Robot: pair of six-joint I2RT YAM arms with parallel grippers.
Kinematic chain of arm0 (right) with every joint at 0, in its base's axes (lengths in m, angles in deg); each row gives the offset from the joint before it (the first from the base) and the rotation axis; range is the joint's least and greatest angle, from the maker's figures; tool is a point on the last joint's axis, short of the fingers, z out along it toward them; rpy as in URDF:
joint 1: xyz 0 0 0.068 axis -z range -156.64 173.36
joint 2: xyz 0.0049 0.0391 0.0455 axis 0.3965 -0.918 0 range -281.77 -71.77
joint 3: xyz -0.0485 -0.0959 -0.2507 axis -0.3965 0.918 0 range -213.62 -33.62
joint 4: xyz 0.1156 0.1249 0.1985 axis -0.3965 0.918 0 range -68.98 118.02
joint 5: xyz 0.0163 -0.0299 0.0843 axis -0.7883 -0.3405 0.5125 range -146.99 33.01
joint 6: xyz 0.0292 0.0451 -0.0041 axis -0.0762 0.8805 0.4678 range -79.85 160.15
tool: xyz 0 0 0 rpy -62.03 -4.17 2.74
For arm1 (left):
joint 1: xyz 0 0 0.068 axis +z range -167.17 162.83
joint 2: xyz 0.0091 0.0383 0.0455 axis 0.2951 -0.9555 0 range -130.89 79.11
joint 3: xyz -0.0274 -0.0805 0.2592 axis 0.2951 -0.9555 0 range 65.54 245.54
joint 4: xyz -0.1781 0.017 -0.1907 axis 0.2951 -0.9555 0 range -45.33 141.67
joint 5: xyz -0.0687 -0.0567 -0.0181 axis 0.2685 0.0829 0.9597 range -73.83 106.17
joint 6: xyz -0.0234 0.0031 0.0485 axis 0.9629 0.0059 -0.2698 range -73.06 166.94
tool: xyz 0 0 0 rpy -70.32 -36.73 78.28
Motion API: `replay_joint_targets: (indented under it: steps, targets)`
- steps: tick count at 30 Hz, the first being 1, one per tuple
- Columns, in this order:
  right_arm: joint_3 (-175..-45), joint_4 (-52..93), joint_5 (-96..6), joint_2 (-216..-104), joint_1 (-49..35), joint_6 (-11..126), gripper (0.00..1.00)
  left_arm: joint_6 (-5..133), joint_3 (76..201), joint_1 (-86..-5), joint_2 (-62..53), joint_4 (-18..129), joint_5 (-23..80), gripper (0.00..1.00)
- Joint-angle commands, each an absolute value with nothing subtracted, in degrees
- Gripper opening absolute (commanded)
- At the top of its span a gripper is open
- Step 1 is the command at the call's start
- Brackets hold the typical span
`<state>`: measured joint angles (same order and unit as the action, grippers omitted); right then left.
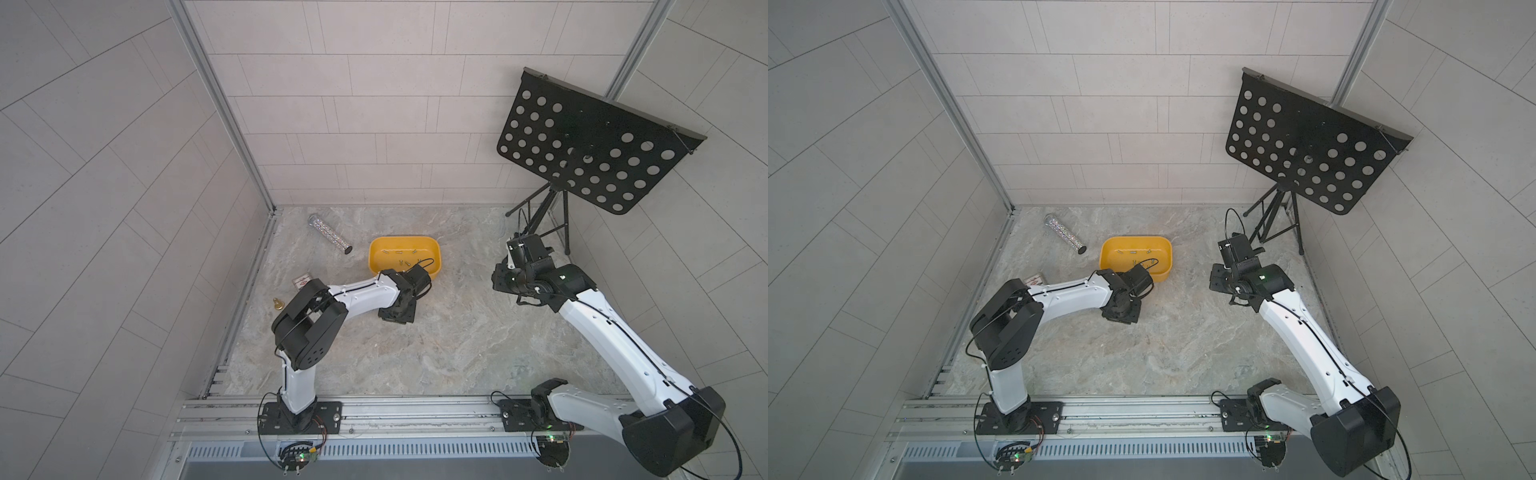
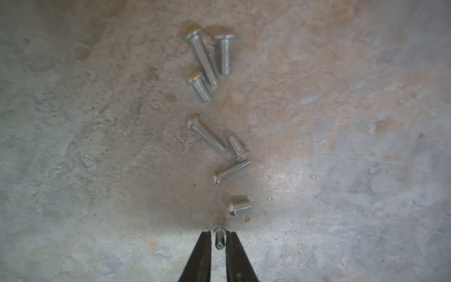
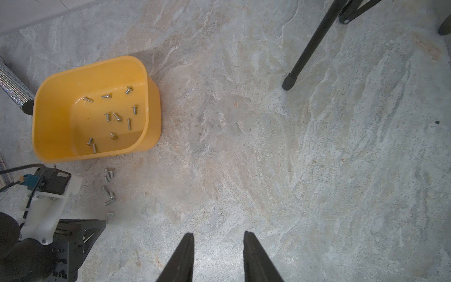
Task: Put the screws on the desktop into the storage box
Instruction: Pick up the screw from the center of the board, then place the screw in the storage box.
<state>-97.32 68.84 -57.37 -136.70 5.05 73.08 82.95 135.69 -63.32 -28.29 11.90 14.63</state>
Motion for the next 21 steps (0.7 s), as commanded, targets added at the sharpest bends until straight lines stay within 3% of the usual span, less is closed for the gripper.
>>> replay_joint_targets:
  steps: [1,13,21]
  targets:
    - [-96.76,69.23,-57.9,-136.54,5.17,72.24,0.39,82.47,135.85,-63.33,-29.26,11.06,14.47,0.16]
    - [-96.54,68.97,-57.86,-136.5,5.17,72.26,0.39,82.01,135.87,-63.39,-29.02,10.42,14.59,0.11]
    - [-96.93,69.06,-57.46,-136.5,5.17,72.35,0.39,80.74,138.36,-63.4,-20.28,1.62,11.35,0.09]
